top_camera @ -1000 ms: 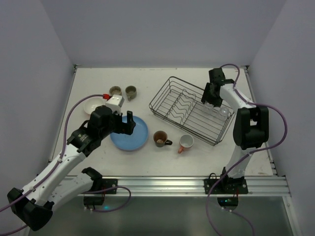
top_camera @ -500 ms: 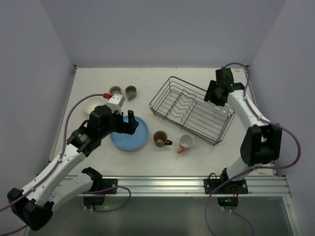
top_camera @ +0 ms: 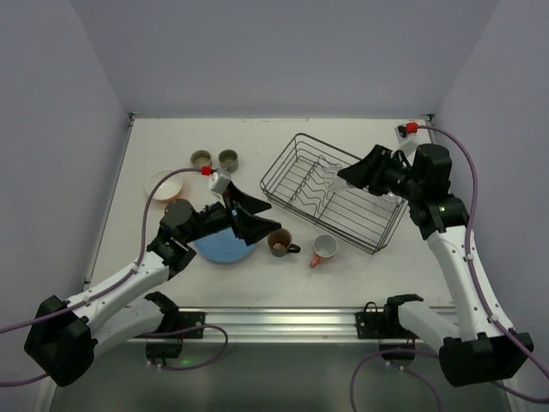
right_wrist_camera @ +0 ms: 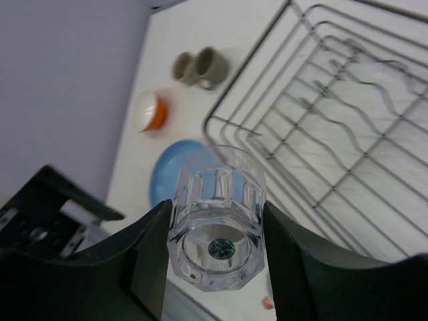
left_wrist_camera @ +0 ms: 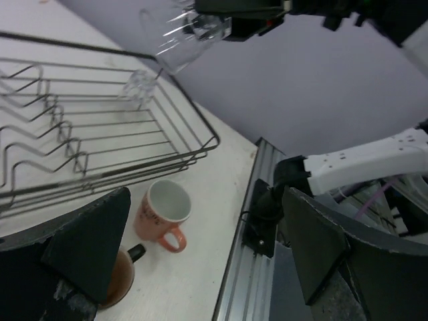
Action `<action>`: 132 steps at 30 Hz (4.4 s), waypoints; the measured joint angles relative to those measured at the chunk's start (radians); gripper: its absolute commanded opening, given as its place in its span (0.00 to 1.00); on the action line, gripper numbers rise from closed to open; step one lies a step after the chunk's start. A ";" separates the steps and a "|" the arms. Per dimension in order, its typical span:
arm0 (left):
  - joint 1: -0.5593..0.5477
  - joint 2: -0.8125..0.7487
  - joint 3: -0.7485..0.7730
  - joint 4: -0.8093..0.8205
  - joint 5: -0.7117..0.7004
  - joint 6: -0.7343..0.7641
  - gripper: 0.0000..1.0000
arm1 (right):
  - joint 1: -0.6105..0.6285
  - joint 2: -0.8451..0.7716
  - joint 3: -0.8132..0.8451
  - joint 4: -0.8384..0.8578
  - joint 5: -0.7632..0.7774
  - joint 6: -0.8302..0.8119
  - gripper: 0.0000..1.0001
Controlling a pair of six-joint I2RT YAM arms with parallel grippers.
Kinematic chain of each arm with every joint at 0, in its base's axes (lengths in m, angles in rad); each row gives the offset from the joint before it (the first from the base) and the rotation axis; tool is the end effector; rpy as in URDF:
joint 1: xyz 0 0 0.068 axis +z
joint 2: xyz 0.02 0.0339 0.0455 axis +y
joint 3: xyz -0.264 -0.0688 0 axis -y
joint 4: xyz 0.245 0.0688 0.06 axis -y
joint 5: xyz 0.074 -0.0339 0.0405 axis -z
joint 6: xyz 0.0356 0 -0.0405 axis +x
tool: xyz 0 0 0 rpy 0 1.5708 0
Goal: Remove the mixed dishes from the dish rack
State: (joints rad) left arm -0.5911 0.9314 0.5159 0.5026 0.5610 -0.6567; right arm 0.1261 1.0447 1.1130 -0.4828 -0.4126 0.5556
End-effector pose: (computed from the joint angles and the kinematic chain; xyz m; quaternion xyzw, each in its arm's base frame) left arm 0.1676 -0.1353 0.2904 0.1827 0.6556 -0.5657 0.4657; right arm 0.2218 0.0425 0.3754 0.0653 0.8247 0.3405 0.4468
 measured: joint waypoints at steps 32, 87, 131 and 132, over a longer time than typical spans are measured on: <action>-0.241 0.395 0.207 0.656 0.088 -0.167 0.00 | 0.068 -0.164 -0.294 0.718 -0.644 0.524 0.56; 0.694 0.520 0.502 -1.383 -0.745 0.222 0.00 | 0.063 -0.374 -0.093 -0.144 0.027 -0.164 0.99; 0.612 0.111 0.728 -1.333 -0.508 0.288 1.00 | 0.063 -0.315 -0.108 -0.151 0.118 -0.176 0.99; 0.589 0.035 0.720 -1.304 -0.486 0.295 1.00 | 0.063 -0.306 -0.108 -0.153 0.134 -0.176 0.99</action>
State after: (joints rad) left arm -0.0021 0.9665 1.2362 -0.8017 0.0753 -0.3618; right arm 0.1886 0.7383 1.0054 -0.6361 -0.2787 0.3798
